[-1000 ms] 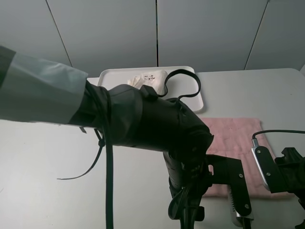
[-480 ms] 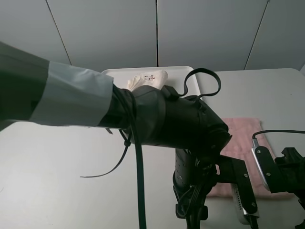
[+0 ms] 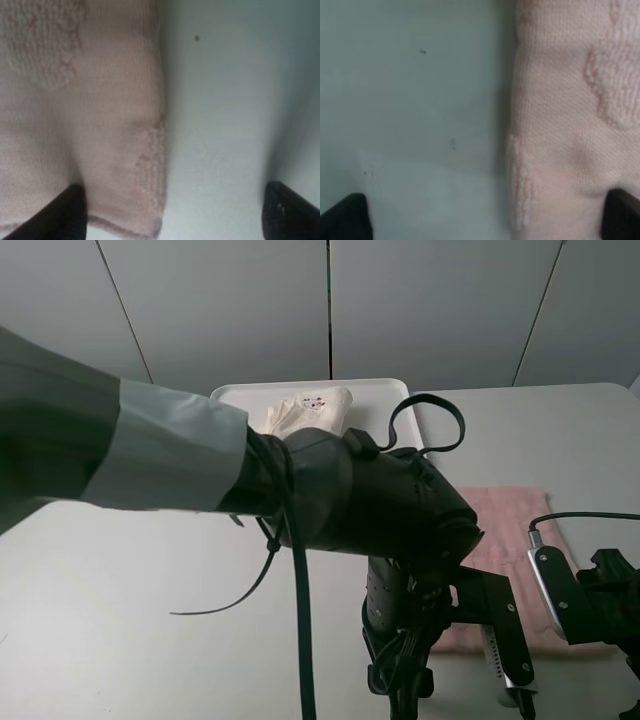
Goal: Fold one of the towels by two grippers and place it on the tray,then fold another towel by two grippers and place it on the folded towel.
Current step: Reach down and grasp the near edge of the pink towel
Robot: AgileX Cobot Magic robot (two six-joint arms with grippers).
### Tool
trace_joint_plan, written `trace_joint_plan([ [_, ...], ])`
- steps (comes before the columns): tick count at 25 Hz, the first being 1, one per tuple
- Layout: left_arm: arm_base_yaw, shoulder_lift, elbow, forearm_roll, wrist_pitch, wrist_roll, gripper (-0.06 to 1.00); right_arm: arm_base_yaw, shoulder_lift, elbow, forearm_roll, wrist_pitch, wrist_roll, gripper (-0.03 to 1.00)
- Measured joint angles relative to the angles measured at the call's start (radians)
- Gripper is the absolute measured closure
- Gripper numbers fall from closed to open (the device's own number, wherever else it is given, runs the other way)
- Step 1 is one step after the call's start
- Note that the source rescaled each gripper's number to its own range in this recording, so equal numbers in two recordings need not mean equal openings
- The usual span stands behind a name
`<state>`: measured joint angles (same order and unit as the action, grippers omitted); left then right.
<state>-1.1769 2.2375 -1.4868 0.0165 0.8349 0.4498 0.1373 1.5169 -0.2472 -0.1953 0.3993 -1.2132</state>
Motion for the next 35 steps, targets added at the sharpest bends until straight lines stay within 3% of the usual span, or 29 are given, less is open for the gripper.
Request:
trace_joint_plan([
  [7, 0.000, 0.000, -0.002, 0.003, 0.005, -0.002, 0.03, 0.000, 0.000, 0.000, 0.000, -0.002, 0.002, -0.03],
  [14, -0.016, 0.000, -0.002, 0.015, -0.006, -0.016, 0.11, 0.000, 0.000, 0.000, 0.000, -0.002, 0.002, -0.03],
  [20, -0.025, 0.000, -0.002, 0.036, -0.021, -0.038, 0.36, 0.000, 0.000, 0.000, 0.000, -0.002, 0.002, -0.03],
  [25, -0.029, 0.000, -0.002, 0.123, -0.040, -0.160, 0.53, 0.000, 0.000, 0.000, 0.000, -0.002, 0.002, -0.03],
  [32, -0.029, 0.000, -0.002, 0.172, -0.050, -0.230, 0.91, 0.000, 0.000, 0.000, 0.000, -0.002, 0.002, -0.03],
  [35, -0.029, 0.000, -0.002, 0.174, -0.052, -0.231, 0.94, 0.000, 0.000, 0.000, 0.000, -0.007, 0.002, 0.02],
])
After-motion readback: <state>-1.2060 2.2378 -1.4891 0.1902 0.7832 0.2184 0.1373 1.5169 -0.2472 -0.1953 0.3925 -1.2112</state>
